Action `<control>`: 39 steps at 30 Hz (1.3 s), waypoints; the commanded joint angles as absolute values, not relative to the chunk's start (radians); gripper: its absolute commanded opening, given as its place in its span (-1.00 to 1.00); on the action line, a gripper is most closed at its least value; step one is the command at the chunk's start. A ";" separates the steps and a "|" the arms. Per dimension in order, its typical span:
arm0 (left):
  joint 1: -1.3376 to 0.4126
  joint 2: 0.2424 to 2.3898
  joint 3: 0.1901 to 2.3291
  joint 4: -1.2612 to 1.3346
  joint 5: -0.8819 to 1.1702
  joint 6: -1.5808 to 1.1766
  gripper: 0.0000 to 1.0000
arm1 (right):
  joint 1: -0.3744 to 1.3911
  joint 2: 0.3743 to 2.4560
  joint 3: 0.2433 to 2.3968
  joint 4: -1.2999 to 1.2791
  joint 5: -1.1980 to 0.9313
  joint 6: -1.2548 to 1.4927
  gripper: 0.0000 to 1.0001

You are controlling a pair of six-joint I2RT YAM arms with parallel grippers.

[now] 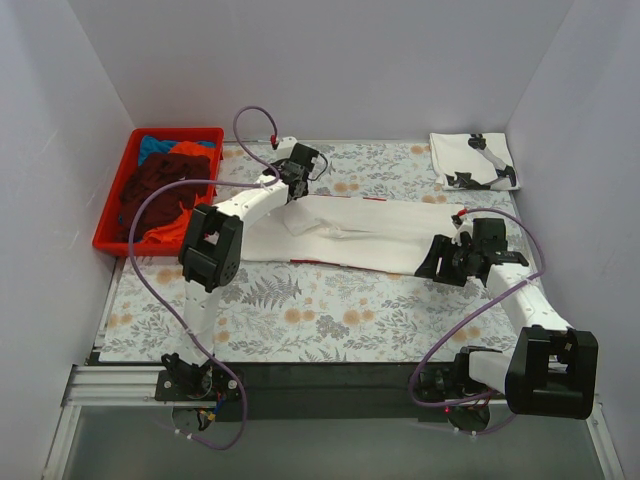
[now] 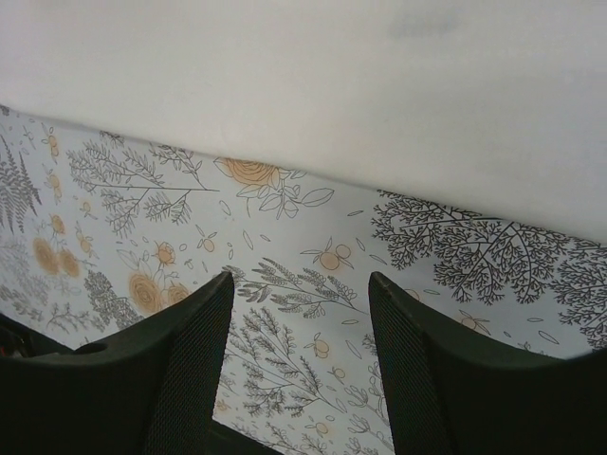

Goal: Fold and stack the t-shirts
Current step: Fold the tshirt

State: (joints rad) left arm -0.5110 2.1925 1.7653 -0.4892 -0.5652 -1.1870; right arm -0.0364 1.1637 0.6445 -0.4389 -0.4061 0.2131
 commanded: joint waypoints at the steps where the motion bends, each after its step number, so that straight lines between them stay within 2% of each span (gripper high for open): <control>1: -0.500 2.172 1.816 -0.472 -0.588 -1.187 -0.19 | -0.031 1.143 0.650 -0.425 -0.371 0.213 0.31; 2: -0.500 2.152 1.819 -0.477 -0.584 -1.192 0.02 | -0.031 1.141 0.653 -0.426 -0.364 0.221 0.30; 6: -0.497 2.041 1.792 -0.506 -0.581 -1.224 0.33 | -0.040 1.128 0.669 -0.428 -0.298 0.250 0.29; 7: -0.497 2.013 1.778 -0.521 -0.583 -1.235 0.34 | -0.049 1.127 0.670 -0.423 -0.298 0.258 0.29; 14: -0.480 1.697 1.445 -0.540 -0.517 -1.347 0.33 | -0.165 1.144 0.627 -0.290 -0.428 0.360 0.17; 20: -0.400 1.534 1.132 -0.500 -0.428 -1.404 0.15 | -0.233 1.187 0.575 -0.154 -0.551 0.422 0.08; 24: -0.351 1.538 1.037 -0.448 -0.423 -1.394 0.01 | -0.282 1.218 0.542 -0.089 -0.574 0.471 0.07; 28: -0.344 1.594 1.042 -0.442 -0.422 -1.379 -0.07 | -0.298 1.235 0.534 -0.061 -0.529 0.489 0.05; 39: -0.308 1.726 1.020 -0.500 -0.454 -1.405 -0.12 | -0.463 1.361 0.448 0.077 -0.491 0.491 0.05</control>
